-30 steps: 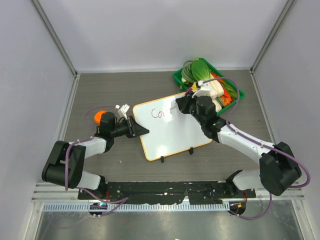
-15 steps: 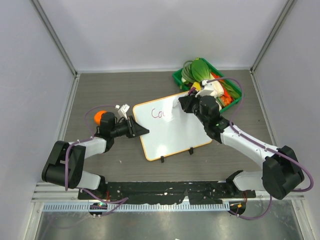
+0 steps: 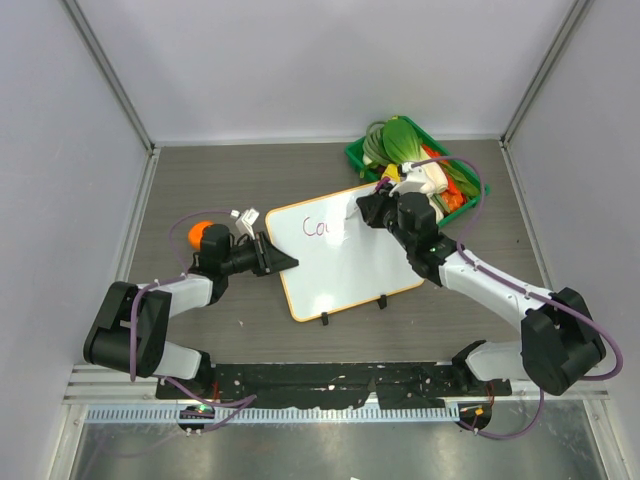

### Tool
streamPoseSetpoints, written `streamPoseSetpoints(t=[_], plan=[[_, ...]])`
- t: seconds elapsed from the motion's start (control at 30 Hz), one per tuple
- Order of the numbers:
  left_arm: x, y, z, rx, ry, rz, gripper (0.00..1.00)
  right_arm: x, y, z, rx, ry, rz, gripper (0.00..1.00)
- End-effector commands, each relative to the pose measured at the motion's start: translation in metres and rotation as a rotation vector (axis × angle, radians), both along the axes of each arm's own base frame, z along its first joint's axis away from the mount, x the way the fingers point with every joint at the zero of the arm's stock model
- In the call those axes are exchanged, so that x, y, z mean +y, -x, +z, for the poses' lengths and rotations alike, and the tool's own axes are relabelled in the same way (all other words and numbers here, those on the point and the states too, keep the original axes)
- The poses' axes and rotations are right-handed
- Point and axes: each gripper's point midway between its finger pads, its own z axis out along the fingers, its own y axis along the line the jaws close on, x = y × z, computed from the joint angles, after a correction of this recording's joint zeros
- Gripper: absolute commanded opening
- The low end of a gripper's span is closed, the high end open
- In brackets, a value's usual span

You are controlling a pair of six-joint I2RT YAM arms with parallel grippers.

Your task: Write a sentence on the whiteboard

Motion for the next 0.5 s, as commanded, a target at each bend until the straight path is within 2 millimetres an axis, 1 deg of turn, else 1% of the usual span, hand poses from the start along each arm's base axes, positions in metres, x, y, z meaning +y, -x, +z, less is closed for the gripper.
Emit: streamPoseSetpoints(t=[0.0, 0.33, 0.47], plan=[[0.023, -0.004, -0.049, 0.051, -0.193, 0.103, 0.0, 0.004, 0.0, -0.001, -0.008, -0.001, 0.026, 0.01], [0.023, -0.004, -0.05, 0.053, -0.194, 0.105, 0.0, 0.002, 0.011, -0.023, 0.035, 0.031, 0.051, 0.01], [0.023, -0.004, -0.049, 0.051, -0.193, 0.103, 0.0, -0.003, 0.012, -0.024, 0.034, 0.036, 0.032, 0.01]])
